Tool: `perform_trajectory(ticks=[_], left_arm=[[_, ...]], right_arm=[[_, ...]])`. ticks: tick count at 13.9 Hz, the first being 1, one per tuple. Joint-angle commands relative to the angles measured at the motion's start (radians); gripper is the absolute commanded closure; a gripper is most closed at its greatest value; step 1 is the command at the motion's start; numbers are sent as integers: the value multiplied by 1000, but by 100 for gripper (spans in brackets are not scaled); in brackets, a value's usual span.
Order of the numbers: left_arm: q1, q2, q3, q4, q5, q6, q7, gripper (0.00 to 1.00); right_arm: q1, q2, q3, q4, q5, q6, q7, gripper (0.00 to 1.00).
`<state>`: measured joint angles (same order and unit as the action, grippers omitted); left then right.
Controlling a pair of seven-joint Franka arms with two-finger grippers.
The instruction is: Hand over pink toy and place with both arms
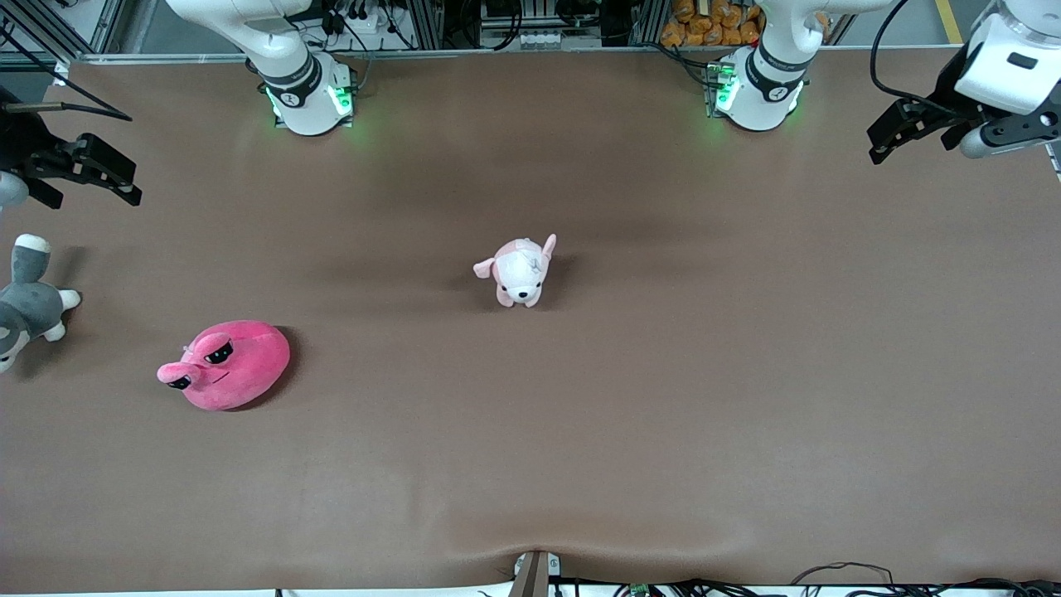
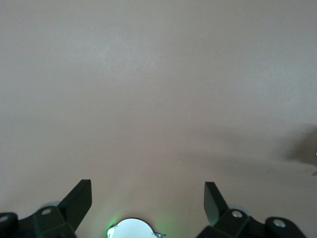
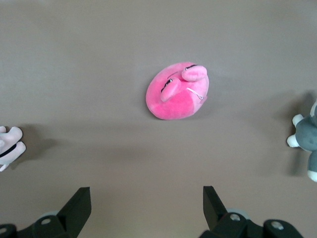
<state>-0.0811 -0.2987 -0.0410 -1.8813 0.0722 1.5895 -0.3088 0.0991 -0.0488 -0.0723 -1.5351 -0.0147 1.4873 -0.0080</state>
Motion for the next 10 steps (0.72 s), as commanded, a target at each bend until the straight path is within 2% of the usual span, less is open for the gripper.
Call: perform_trajectory(ticks=[1,5,10], left_arm=[[3,33,7,40,-19,4,22,0],[12,92,12,126,-12,-16,40,0],[14,99,12,131,-8,-26,51,0]], right_arm=[[-36,18,9,30,-5,-27,-45,0],[-42,18,11,30,-5,-28,-99,0],[-42,18,11,29,-5,-30,-99,0]])
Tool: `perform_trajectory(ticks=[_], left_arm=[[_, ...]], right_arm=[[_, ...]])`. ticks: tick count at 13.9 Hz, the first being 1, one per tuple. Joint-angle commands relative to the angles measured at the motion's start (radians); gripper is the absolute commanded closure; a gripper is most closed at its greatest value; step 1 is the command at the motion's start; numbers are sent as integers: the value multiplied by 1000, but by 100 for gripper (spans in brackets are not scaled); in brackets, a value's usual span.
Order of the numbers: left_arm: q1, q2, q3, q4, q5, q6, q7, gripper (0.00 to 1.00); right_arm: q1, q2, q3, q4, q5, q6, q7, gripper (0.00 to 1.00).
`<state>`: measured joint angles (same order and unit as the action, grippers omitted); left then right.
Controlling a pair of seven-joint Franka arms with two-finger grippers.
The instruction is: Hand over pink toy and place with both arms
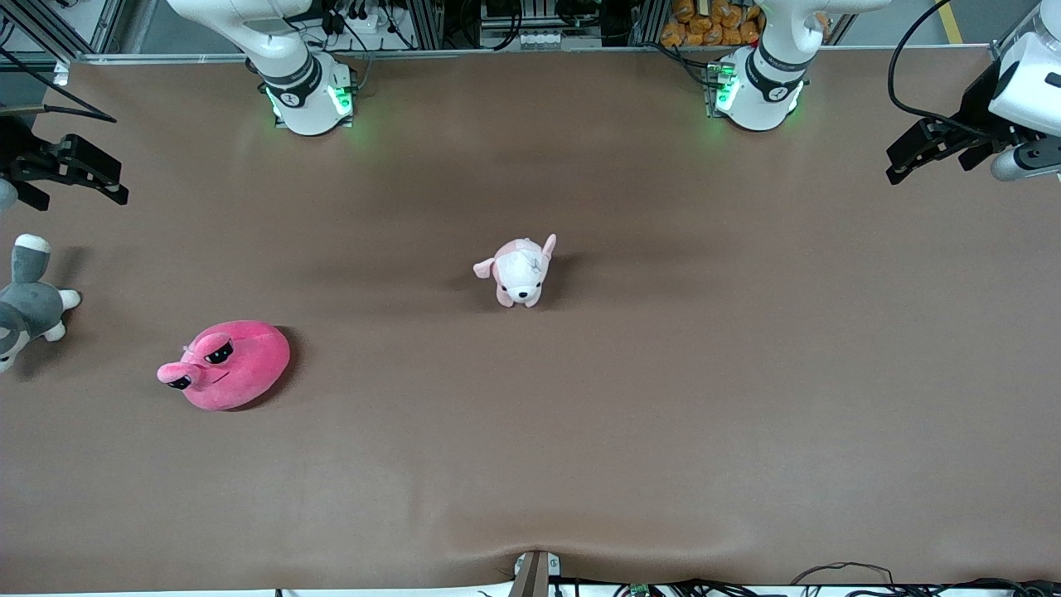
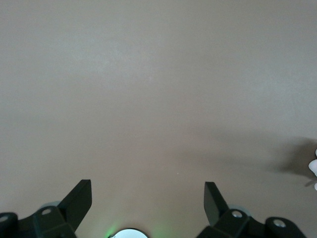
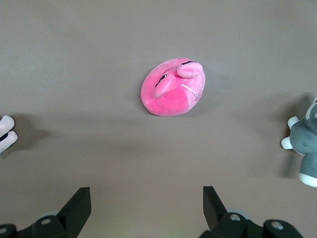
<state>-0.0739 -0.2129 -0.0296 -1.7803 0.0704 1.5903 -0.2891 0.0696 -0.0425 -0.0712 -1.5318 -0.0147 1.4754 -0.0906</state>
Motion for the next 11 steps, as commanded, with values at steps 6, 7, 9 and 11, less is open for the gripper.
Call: perform_trajectory(ticks=[6,7,9,11], left_arm=[[6,17,-1,45,-23,-46,91,0],[6,17,-1,45,-37,-46,84,0],[6,17,-1,45,-60,-47,79,0],[6,17,0,44,-58,-47,77,0]], right_arm=[[-16,12,10,24,-5,-20,-17,0],[-16,12,10,24,-5,-20,-17,0],[-16,13,10,24,-5,-20,-15,0],[-17,13,8,24,-5,-20,-15,0]])
